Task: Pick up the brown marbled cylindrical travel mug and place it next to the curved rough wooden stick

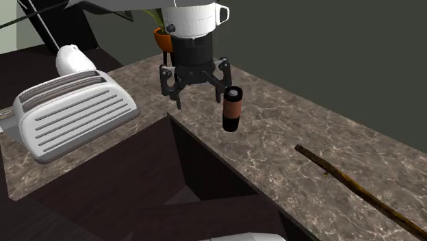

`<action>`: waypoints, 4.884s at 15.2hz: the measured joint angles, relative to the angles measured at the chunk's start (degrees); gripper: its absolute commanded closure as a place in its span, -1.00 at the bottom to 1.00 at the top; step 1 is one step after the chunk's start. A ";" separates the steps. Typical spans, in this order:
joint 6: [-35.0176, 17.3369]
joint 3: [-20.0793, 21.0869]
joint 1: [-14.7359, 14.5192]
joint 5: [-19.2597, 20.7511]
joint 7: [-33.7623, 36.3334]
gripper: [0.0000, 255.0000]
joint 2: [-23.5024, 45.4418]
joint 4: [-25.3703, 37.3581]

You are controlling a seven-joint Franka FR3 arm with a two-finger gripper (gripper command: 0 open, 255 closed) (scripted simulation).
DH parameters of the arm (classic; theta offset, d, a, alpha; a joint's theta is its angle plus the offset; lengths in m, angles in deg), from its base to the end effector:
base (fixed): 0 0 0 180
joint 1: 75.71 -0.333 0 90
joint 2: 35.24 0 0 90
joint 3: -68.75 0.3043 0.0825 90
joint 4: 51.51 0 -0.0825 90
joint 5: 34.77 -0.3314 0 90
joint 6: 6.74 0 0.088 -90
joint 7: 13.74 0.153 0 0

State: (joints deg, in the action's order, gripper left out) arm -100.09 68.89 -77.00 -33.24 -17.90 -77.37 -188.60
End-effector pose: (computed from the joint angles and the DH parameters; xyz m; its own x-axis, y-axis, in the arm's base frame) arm 0.2780 0.0031 0.5122 0.9947 0.0982 -0.0301 0.0990 -0.9947 0.0261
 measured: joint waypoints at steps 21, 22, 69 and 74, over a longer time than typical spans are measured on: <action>-24.58 -14.96 0.99 0.86 -27.55 -1.00 34.92 12.85; -25.07 -15.34 1.04 0.21 -29.02 -1.00 36.91 14.36; -16.80 -15.60 1.08 -0.25 -30.70 1.00 37.91 23.73; -13.01 -15.57 1.08 -0.14 -30.70 1.00 37.41 27.03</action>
State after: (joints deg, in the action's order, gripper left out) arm -113.10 53.33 -75.92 -33.38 -48.60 -39.97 -161.57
